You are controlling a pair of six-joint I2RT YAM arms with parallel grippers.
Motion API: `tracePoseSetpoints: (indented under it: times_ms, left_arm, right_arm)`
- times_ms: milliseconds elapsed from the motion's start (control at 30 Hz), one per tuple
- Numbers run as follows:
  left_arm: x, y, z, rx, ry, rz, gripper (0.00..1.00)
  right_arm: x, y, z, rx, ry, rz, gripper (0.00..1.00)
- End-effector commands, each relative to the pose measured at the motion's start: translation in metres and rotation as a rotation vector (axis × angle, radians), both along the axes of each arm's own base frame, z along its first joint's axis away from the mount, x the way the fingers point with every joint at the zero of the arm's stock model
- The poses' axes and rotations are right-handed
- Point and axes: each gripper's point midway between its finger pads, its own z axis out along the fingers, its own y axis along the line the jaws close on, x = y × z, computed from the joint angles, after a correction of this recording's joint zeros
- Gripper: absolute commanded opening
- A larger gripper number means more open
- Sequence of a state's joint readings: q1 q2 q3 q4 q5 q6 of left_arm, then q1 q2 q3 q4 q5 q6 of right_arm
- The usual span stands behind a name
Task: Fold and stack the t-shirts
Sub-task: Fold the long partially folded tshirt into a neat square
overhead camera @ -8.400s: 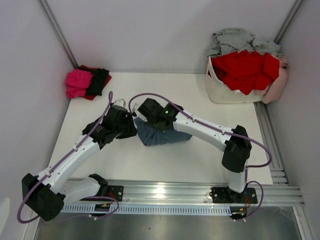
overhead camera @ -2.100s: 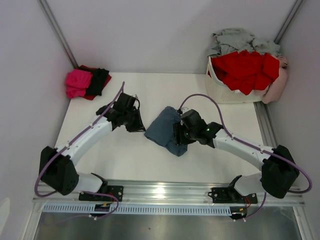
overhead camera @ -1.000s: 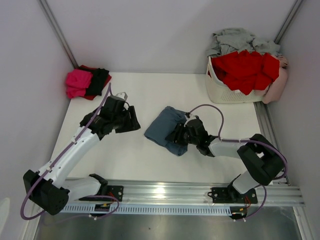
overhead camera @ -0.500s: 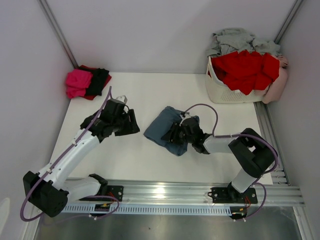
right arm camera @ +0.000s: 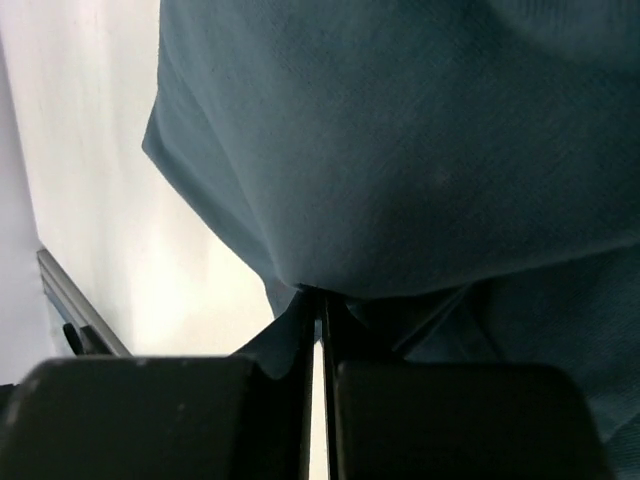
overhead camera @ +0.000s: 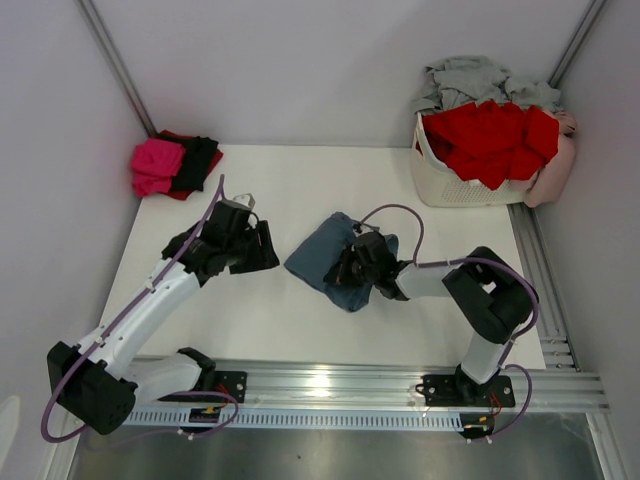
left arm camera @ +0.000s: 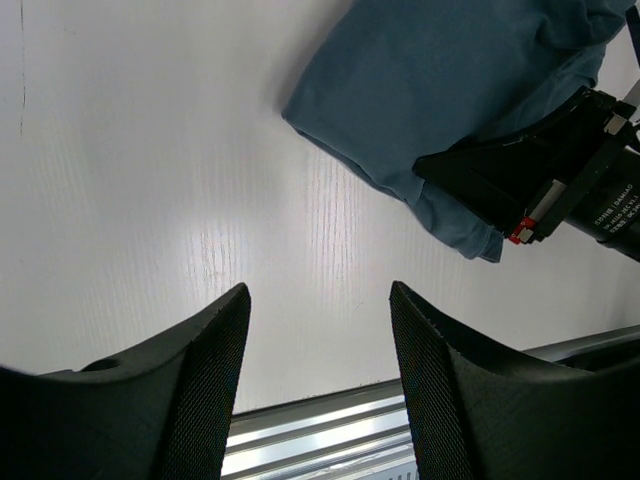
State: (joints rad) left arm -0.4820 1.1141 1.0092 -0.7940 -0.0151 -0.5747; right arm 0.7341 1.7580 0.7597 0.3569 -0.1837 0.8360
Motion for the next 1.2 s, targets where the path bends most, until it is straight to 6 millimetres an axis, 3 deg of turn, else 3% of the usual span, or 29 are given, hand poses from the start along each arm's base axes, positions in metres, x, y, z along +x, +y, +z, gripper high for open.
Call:
tracePoseSetpoints:
  times_ms: [0,67,100,200,333,533,667,867,1067,1167]
  left_arm:
    - [0.003,0.0,0.004,-0.015,-0.034,-0.001,0.62]
    - [0.003,0.0,0.004,-0.014,-0.032,-0.001,0.62]
    - [0.002,0.001,0.004,-0.013,-0.033,0.0,0.62]
    - [0.003,0.001,0.005,-0.012,-0.037,0.004,0.62]
    - [0.005,0.001,0.007,-0.015,-0.042,0.006,0.62]
    - [0.009,-0.003,0.005,-0.023,-0.033,0.002,0.62]
    - [0.011,-0.005,0.006,-0.02,-0.033,-0.003,0.62]
    - [0.014,-0.006,0.007,-0.012,-0.03,-0.008,0.61]
    - [0.015,-0.013,0.007,-0.028,-0.013,-0.034,0.61]
    - [0.017,-0.014,0.006,-0.028,-0.01,-0.039,0.61]
  right_arm:
    - [0.009,0.003,0.007,-0.046,-0.046,0.002,0.0]
    - [0.01,0.001,0.011,-0.072,-0.064,0.003,0.0]
    - [0.012,0.004,0.026,-0.063,-0.097,0.007,0.0]
    - [0.014,-0.001,0.045,-0.117,-0.165,0.005,0.0]
    - [0.014,-0.005,0.103,-0.163,-0.315,0.0,0.0]
    - [0.013,-0.028,0.142,-0.284,-0.403,-0.02,0.0]
    - [-0.002,-0.045,0.15,-0.326,-0.385,-0.036,0.0]
    - [-0.031,-0.077,0.14,-0.449,-0.342,-0.072,0.0]
    - [-0.032,-0.121,0.14,-0.577,-0.345,-0.198,0.0]
    - [-0.031,-0.134,0.153,-0.589,-0.364,-0.272,0.0]
